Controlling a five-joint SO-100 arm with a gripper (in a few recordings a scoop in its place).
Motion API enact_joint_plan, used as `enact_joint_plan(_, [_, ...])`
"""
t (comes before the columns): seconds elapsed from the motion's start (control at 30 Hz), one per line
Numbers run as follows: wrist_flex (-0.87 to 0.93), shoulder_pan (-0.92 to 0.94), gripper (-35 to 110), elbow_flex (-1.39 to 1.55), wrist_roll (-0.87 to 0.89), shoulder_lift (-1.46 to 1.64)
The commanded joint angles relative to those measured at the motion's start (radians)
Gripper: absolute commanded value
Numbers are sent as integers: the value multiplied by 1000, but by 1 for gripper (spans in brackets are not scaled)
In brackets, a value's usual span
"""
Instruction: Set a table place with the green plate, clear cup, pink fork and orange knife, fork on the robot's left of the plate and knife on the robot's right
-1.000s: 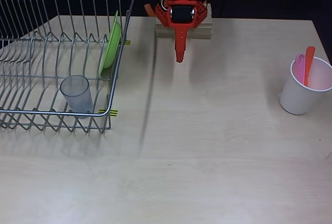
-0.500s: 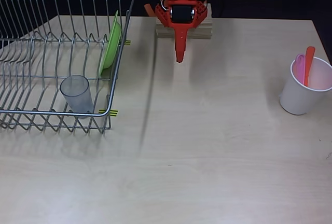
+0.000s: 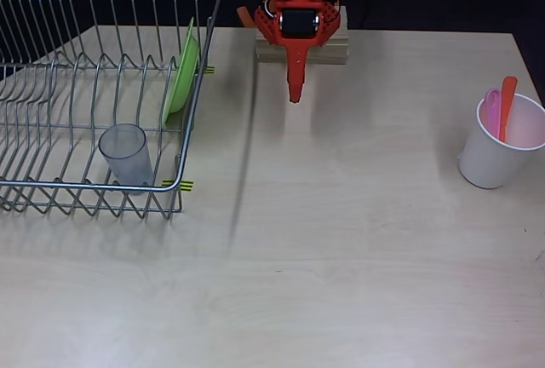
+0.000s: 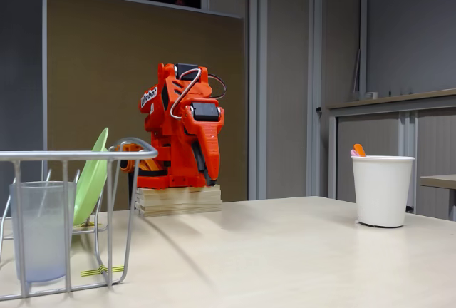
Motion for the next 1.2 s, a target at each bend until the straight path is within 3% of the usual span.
enact_joint_plan(0.0, [9, -5, 0, -3, -12, 9])
enact_joint_plan(0.17, [11, 241, 4, -3, 57, 8])
enact_joint_plan(0.3, [9, 403, 39, -3, -31, 9])
enact_joint_plan(0.33, [6, 453, 42, -3, -81, 11])
enact_joint_plan(0.67, [43, 936, 23, -5, -146, 75])
enact_joint_plan(0.9, [44, 968, 15, -5, -160, 75])
enact_joint_plan(1.03, [40, 779, 15, -5, -78, 75])
enact_joint_plan(1.17, [8, 600, 10, -3, -103, 35])
